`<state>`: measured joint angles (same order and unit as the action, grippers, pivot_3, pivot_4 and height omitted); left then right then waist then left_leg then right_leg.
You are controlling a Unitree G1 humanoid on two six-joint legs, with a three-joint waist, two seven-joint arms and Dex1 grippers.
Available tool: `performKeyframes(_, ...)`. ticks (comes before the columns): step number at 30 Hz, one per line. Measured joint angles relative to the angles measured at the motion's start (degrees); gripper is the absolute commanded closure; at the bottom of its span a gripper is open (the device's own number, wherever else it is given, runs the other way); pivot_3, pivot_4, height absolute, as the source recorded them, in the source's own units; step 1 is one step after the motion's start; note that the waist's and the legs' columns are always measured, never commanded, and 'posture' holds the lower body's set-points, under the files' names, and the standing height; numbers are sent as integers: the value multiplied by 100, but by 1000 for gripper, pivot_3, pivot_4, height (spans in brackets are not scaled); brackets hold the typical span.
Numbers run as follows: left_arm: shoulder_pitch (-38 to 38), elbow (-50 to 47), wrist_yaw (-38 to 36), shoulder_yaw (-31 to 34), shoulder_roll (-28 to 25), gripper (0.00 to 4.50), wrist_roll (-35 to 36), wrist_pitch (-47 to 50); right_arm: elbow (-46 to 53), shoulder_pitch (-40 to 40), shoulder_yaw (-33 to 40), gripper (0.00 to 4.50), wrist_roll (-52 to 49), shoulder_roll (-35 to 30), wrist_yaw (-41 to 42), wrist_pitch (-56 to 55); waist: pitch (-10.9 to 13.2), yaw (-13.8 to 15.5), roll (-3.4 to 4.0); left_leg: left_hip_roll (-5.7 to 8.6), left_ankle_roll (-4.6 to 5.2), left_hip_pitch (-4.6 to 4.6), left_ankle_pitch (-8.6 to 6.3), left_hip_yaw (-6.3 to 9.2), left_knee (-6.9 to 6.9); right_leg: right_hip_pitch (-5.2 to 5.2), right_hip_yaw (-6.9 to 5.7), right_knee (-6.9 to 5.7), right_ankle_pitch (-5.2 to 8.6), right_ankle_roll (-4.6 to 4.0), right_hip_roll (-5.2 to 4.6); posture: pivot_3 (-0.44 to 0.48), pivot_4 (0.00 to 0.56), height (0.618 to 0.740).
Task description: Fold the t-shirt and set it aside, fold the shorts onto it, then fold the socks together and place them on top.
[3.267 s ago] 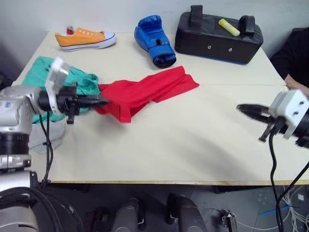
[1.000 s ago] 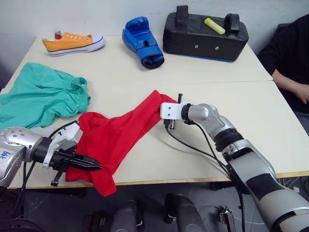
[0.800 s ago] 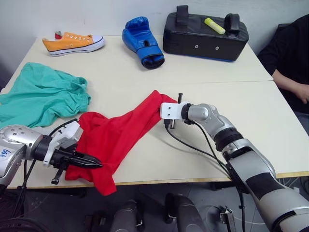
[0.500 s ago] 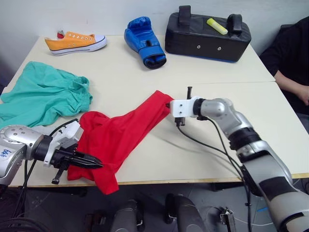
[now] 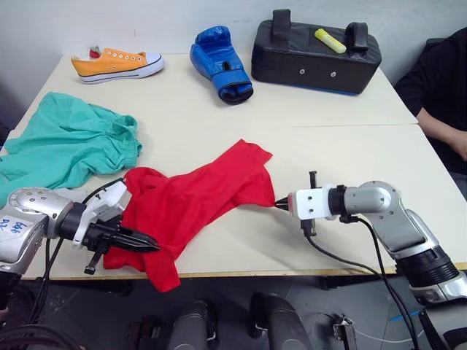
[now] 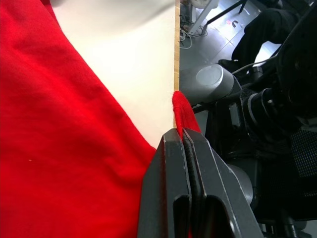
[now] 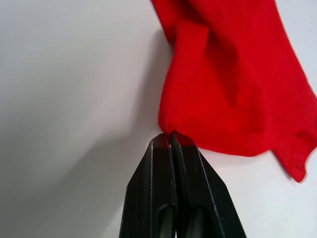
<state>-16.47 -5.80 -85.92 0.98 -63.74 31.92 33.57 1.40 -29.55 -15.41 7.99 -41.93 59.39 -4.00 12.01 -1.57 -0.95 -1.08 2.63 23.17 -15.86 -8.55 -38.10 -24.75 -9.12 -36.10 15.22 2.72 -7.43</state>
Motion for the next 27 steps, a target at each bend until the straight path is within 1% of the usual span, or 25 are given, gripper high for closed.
performKeyframes(2, -54, 9, 0, 0, 0, 4500, -26, 0, -2, -1, 0, 3936, 46, 22, -73, 62, 0, 3, 0, 1, 0, 1, 0, 0, 0, 0, 0, 1, 0, 0, -1, 0, 150, 740)
performKeyframes(4, -79, 16, -1, 0, 0, 4500, -40, 0, -3, -25, 0, 3238, 38, 22, -65, 113, 0, 3, 0, 2, 1, 1, 0, 0, 0, 1, 0, 4, 0, 0, -1, 0, 150, 740)
performKeyframes(7, -102, 33, -1, -13, 0, 4500, -58, 0, 32, -33, 2, 2374, -45, 15, 67, 140, 0, 3, 0, 2, 1, 1, -1, 0, 0, 1, 0, 4, 0, 0, -1, 0, 150, 740)
performKeyframes(13, -215, 166, -1, -117, 3, 4500, -66, 1, -4, -128, -108, 2374, 15, 89, 162, 8, 0, -4, 0, 2, 1, 1, 0, -1, 0, 1, -1, 2, 0, 0, 0, 0, 150, 740)
performKeyframes(19, -251, 186, -1, -162, 7, 4500, -66, 1, -846, -575, -403, 2374, 335, 484, -51, -197, -1, -11, -2, 2, 1, -1, 0, -2, -2, 4, 0, 2, 0, 0, 0, 0, 150, 740)
performKeyframes(21, -261, 184, -1, -163, 12, 4500, -66, 0, -1139, -750, -441, 2754, 403, 584, -133, -332, -2, -13, -4, 2, 1, -5, 0, -2, -2, 7, -1, 1, 0, 0, 0, 0, 150, 740)
performKeyframes(22, -260, 184, 0, -163, 12, 4500, -66, 0, -1261, -783, -441, 3071, 413, 626, -149, -373, -2, -10, -4, 2, 1, -5, 0, -1, -2, 7, 0, -1, 0, 0, 0, 0, 150, 740)
performKeyframes(23, -260, 184, 0, -162, 12, 4500, -65, 0, -1289, -784, -441, 3278, 412, 634, -149, -389, -2, -9, -4, 2, 1, -5, 1, -1, -2, 7, 0, -1, 0, 0, 0, 0, 150, 740)
performKeyframes(26, -260, 184, 0, -162, 12, 4500, -65, 0, -1343, -779, -441, 4336, 385, 646, -136, -376, -2, -7, -4, 3, 2, -5, 1, -1, -4, 7, 0, -1, 0, 0, -1, 0, 150, 740)
performKeyframes(27, -259, 184, 0, -162, 12, 4500, -65, 0, -1341, -771, -440, 4467, 377, 645, -116, -344, -2, -6, -4, 3, 2, -4, 1, -1, -4, 7, 0, -1, 0, 0, -1, 0, 150, 740)
